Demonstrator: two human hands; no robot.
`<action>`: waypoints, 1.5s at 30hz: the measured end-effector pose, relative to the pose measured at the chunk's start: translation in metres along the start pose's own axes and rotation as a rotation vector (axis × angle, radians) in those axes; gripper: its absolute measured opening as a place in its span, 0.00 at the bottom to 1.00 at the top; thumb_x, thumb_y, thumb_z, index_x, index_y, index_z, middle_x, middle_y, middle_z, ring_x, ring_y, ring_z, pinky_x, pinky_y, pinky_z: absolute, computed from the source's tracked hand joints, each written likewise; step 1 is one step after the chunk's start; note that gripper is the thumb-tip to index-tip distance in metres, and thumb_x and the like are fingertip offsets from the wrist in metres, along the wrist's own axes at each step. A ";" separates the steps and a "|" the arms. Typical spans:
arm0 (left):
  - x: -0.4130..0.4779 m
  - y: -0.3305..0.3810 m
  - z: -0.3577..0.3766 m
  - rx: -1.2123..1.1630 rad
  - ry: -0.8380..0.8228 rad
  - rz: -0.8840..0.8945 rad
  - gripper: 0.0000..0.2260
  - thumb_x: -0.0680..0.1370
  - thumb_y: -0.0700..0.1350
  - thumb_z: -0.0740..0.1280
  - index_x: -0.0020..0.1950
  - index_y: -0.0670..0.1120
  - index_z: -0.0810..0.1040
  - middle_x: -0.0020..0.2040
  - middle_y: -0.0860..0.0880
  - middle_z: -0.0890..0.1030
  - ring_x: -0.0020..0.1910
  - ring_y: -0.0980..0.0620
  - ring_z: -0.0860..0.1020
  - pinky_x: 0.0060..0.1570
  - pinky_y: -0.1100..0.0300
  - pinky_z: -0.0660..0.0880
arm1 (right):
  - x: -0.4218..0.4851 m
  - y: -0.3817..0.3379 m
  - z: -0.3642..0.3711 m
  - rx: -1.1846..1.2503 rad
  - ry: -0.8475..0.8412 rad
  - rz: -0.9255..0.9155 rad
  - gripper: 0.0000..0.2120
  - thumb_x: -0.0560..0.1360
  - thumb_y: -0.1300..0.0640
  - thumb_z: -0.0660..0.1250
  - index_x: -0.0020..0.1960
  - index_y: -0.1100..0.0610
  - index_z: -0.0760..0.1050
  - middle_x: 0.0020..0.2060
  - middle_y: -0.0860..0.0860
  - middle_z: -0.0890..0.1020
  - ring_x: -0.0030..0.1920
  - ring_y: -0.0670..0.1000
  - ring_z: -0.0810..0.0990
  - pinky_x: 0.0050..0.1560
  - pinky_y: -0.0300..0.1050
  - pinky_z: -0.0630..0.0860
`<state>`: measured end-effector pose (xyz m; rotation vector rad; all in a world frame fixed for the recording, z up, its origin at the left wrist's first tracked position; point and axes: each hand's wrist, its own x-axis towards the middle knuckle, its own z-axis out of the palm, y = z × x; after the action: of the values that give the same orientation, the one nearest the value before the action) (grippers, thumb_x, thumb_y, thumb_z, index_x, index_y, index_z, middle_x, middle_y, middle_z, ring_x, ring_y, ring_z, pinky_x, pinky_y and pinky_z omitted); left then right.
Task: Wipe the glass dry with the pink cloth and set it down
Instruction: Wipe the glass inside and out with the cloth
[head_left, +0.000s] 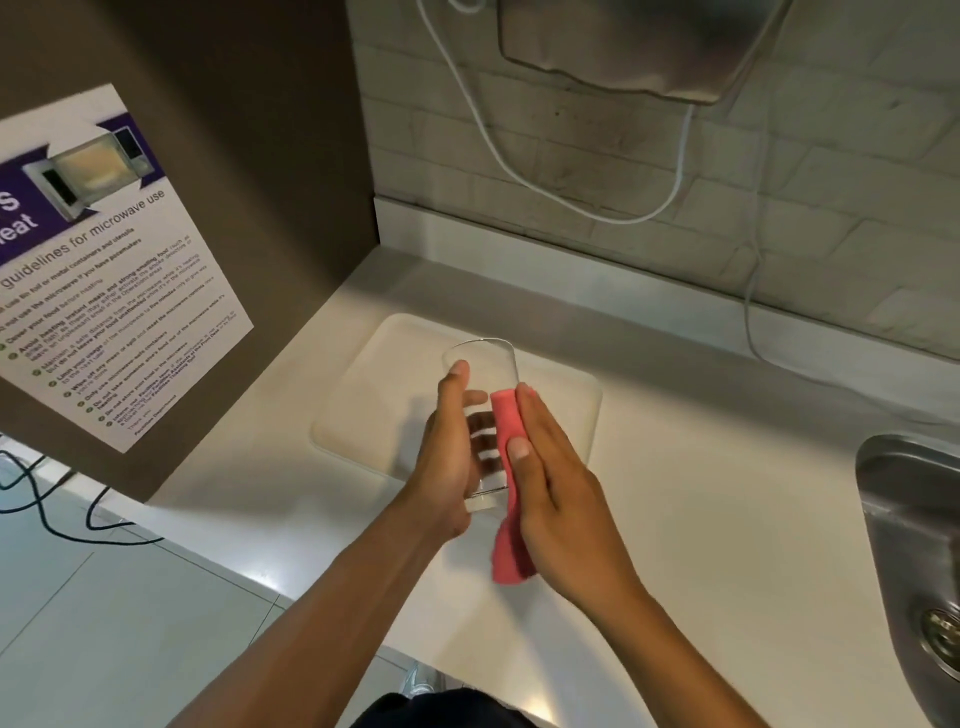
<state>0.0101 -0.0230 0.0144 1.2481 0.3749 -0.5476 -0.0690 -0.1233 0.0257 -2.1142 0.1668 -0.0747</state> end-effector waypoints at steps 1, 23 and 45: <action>0.000 0.000 -0.001 0.012 -0.002 -0.007 0.33 0.82 0.71 0.55 0.68 0.45 0.80 0.60 0.37 0.87 0.60 0.36 0.86 0.63 0.35 0.81 | 0.001 0.000 -0.001 0.030 -0.011 0.023 0.22 0.81 0.36 0.47 0.74 0.27 0.48 0.77 0.34 0.57 0.73 0.38 0.61 0.70 0.36 0.59; 0.006 0.002 -0.001 -0.106 -0.074 -0.066 0.28 0.82 0.67 0.61 0.72 0.48 0.78 0.64 0.38 0.86 0.58 0.37 0.87 0.50 0.43 0.86 | 0.010 -0.007 0.005 -0.001 -0.019 -0.023 0.26 0.80 0.36 0.45 0.77 0.34 0.49 0.77 0.33 0.53 0.75 0.34 0.53 0.72 0.32 0.52; -0.002 -0.005 0.015 -0.488 -0.108 -0.188 0.22 0.80 0.59 0.66 0.53 0.40 0.86 0.44 0.41 0.87 0.45 0.42 0.88 0.47 0.49 0.85 | 0.031 0.000 -0.012 -0.087 0.237 -0.340 0.15 0.84 0.41 0.47 0.63 0.24 0.64 0.57 0.26 0.74 0.59 0.33 0.75 0.55 0.23 0.69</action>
<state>0.0056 -0.0378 0.0156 0.7147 0.5035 -0.6351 -0.0401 -0.1380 0.0315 -2.1975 -0.0523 -0.5289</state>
